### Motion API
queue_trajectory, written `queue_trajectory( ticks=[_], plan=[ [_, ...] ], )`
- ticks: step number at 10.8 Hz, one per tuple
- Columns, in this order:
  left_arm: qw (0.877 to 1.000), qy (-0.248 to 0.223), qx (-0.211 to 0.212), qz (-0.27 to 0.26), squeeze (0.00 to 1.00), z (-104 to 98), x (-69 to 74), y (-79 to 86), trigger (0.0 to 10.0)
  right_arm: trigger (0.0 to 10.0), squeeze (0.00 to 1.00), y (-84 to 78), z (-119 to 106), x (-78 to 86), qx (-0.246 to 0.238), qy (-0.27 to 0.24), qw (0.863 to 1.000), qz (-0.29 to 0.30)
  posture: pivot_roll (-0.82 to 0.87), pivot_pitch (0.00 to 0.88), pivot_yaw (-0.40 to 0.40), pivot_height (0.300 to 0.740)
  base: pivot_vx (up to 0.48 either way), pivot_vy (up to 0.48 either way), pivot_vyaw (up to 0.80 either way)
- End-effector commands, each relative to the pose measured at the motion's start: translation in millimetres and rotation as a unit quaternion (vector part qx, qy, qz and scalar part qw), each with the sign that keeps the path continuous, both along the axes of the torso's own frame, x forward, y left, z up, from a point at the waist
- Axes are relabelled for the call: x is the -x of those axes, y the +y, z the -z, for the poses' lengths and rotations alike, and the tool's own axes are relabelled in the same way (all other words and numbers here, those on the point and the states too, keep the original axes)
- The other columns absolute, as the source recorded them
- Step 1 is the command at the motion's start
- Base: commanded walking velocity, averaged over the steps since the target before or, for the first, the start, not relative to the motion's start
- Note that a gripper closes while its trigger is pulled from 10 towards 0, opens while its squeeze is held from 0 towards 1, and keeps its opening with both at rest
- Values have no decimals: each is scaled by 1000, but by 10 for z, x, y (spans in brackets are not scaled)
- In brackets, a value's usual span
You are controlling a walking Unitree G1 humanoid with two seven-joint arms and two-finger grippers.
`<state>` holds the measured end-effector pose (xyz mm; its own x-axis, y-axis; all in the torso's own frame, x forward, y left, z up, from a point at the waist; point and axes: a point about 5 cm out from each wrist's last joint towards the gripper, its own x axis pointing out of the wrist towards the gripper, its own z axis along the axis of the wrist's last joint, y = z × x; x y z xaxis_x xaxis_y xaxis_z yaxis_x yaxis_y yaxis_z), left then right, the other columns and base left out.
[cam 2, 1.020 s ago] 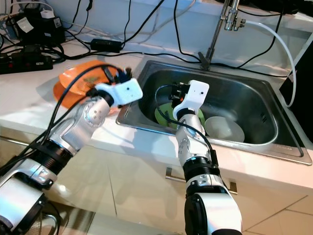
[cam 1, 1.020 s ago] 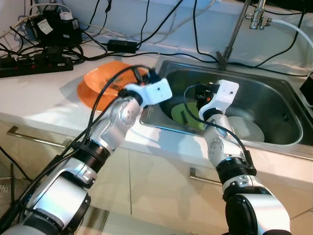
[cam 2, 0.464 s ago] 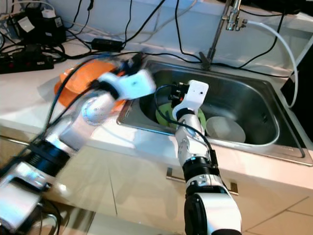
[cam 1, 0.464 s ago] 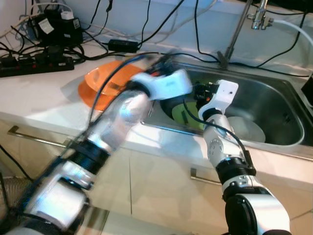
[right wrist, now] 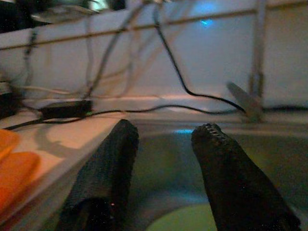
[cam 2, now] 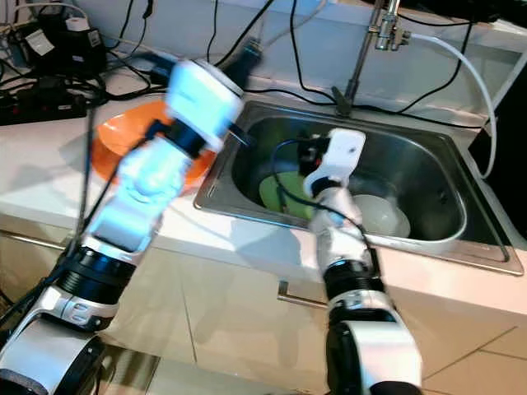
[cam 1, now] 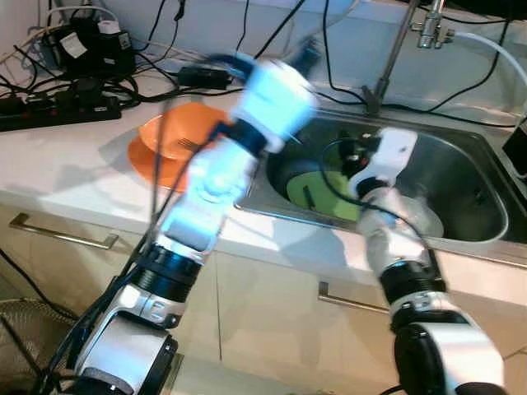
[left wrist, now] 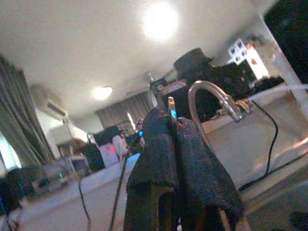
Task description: Kitchen organization
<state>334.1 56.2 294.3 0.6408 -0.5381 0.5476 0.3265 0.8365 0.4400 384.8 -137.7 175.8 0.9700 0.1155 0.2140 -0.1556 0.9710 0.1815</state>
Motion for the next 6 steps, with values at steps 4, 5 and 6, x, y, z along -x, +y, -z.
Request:
queue_trajectory(
  ticks=[4, 5, 6],
  plan=[
    [989, 65, 115, 59, 0, -27, -12, 89, 10000, 10000, 1000, 129, -88, 65, 45, -42, 992, -108, 226, 0, -45, 740, 0, 0, 0],
    [983, 86, 147, 67, 0, -19, -42, 154, 10000, 10000, 1000, 174, -126, 104, 53, -59, 986, -146, 225, 0, -44, 740, 0, 0, 0],
    [982, 92, 151, 72, 0, -32, -45, 194, 10000, 10000, 1000, 167, -144, 108, 46, -63, 986, -144, 229, 0, -44, 740, 0, 0, 0]
  ],
)
